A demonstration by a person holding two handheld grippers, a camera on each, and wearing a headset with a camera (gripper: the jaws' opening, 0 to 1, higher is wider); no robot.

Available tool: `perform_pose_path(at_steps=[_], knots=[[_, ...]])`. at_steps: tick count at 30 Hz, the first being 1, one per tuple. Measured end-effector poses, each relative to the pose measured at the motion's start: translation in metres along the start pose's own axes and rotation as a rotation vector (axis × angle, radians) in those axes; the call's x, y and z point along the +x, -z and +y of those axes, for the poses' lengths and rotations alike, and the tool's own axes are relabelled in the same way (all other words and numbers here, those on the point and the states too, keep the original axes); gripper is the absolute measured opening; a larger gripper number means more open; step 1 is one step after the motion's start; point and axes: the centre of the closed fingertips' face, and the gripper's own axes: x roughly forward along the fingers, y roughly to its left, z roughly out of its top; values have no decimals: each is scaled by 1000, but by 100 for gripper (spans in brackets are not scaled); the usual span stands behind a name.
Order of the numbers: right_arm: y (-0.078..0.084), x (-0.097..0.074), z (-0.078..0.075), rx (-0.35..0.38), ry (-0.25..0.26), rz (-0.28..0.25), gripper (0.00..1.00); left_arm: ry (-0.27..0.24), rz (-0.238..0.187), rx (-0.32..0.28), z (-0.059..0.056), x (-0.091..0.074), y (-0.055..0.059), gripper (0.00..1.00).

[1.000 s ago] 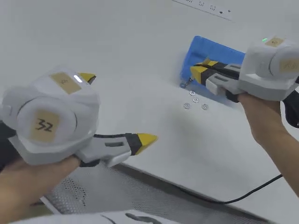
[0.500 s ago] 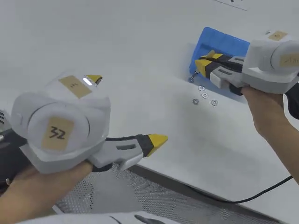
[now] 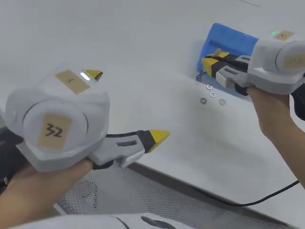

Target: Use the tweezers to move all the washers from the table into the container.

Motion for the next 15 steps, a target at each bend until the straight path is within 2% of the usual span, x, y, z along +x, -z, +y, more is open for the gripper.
perform_pose_path(at_steps=[2, 7, 8, 15], knots=[[0, 1, -1, -15, 6, 3, 2, -1, 3, 0, 0, 0, 1, 96], [0, 1, -3, 41, -2, -6, 2, -1, 15, 8, -1, 2, 4, 95], [1, 2, -7, 46, -3, -7, 2, 2, 18, 11, -1, 3, 4, 95], [1, 0, -8, 58, 8, -6, 2, 1, 12, 25, -2, 3, 1, 95]])
